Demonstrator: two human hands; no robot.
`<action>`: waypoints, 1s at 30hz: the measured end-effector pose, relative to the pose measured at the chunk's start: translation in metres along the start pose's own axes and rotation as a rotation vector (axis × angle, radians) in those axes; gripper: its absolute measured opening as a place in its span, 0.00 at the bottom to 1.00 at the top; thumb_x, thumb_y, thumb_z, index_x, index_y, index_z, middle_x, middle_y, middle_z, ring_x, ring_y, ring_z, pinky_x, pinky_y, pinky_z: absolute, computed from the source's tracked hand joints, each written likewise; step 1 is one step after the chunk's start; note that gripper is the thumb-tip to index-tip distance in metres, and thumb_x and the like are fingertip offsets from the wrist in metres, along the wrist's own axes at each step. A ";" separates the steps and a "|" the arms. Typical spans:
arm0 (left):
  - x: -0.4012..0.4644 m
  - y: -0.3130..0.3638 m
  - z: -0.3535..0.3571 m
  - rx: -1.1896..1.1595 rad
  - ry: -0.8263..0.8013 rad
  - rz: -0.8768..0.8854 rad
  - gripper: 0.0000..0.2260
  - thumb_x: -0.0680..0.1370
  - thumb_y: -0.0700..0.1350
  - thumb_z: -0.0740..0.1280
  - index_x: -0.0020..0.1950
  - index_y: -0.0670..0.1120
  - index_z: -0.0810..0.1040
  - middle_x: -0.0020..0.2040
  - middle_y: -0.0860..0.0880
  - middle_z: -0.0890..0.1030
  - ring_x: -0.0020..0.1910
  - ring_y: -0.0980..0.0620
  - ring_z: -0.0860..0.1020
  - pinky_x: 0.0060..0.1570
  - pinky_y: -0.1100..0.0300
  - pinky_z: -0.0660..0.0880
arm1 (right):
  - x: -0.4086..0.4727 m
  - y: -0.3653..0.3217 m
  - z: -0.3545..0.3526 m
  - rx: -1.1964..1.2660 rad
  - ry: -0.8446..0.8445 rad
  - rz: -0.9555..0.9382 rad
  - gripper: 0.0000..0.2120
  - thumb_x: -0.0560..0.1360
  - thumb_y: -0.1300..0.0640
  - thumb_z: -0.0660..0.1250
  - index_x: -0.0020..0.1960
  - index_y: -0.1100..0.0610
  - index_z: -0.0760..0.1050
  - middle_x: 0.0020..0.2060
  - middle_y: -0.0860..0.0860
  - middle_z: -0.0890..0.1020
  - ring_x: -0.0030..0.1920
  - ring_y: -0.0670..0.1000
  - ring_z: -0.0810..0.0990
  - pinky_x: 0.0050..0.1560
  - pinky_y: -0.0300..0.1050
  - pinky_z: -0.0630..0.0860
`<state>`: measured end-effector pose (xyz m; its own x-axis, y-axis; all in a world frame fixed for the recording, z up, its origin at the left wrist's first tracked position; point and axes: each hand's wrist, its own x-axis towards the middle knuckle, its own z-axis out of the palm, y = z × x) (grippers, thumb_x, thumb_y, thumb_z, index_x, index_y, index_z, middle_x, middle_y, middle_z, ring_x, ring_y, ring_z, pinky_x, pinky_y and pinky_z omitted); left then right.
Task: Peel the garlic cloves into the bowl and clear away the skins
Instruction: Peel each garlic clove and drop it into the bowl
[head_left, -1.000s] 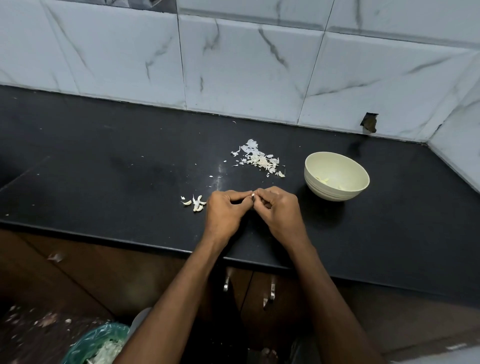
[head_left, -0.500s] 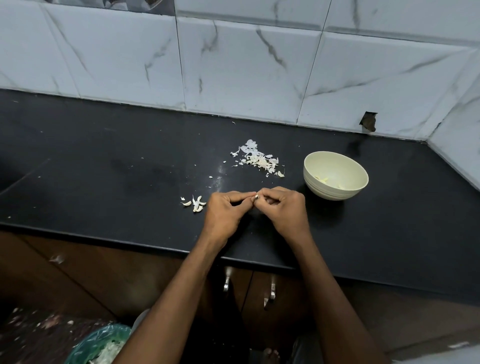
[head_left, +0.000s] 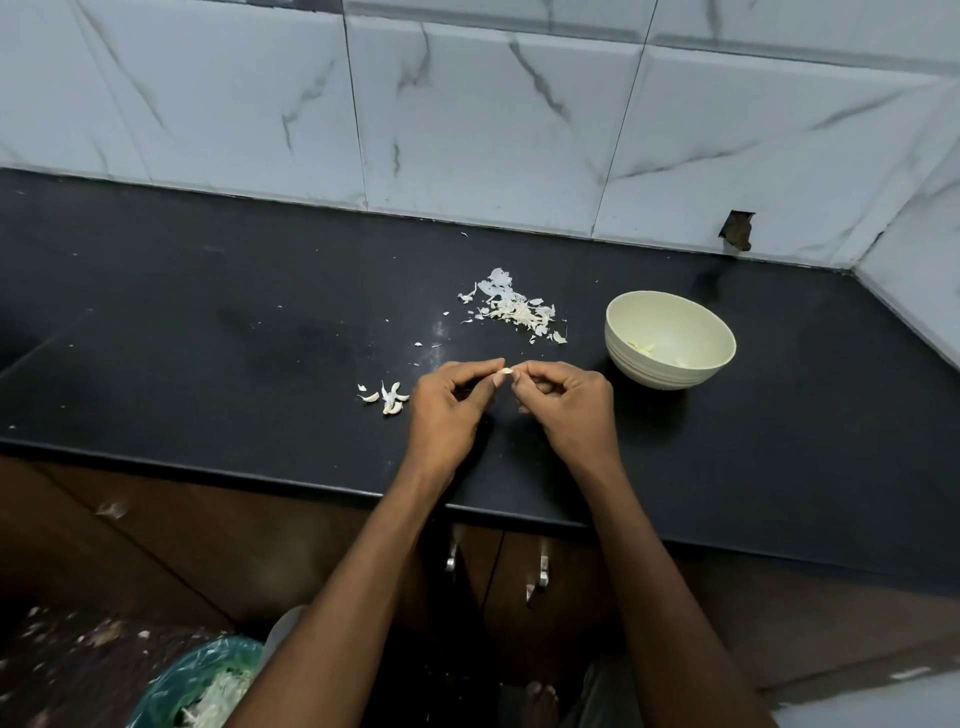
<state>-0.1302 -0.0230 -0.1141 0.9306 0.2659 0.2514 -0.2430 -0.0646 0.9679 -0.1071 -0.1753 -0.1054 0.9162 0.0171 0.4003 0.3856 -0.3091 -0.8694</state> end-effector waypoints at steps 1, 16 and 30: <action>0.000 -0.001 0.000 0.019 0.021 0.023 0.08 0.77 0.42 0.77 0.56 0.48 0.88 0.51 0.49 0.86 0.52 0.48 0.85 0.59 0.45 0.81 | 0.000 0.001 0.000 -0.007 0.004 0.003 0.06 0.75 0.62 0.75 0.48 0.52 0.88 0.38 0.49 0.87 0.35 0.47 0.83 0.42 0.61 0.84; -0.008 0.002 0.006 0.565 0.051 0.396 0.07 0.77 0.38 0.73 0.54 0.42 0.87 0.47 0.45 0.84 0.46 0.45 0.82 0.50 0.47 0.81 | -0.002 -0.001 0.001 -0.038 -0.051 -0.003 0.05 0.75 0.63 0.74 0.46 0.55 0.88 0.35 0.46 0.87 0.34 0.44 0.83 0.44 0.58 0.85; -0.004 0.005 -0.003 -0.030 -0.025 -0.051 0.06 0.75 0.39 0.77 0.52 0.40 0.87 0.44 0.46 0.88 0.44 0.48 0.85 0.53 0.51 0.82 | 0.000 -0.007 -0.003 0.298 -0.098 0.220 0.09 0.77 0.71 0.69 0.46 0.61 0.86 0.35 0.56 0.85 0.35 0.48 0.81 0.38 0.41 0.82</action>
<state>-0.1361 -0.0217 -0.1100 0.9485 0.2442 0.2019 -0.2027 -0.0221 0.9790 -0.1097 -0.1755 -0.0982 0.9812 0.0762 0.1773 0.1797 -0.0261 -0.9834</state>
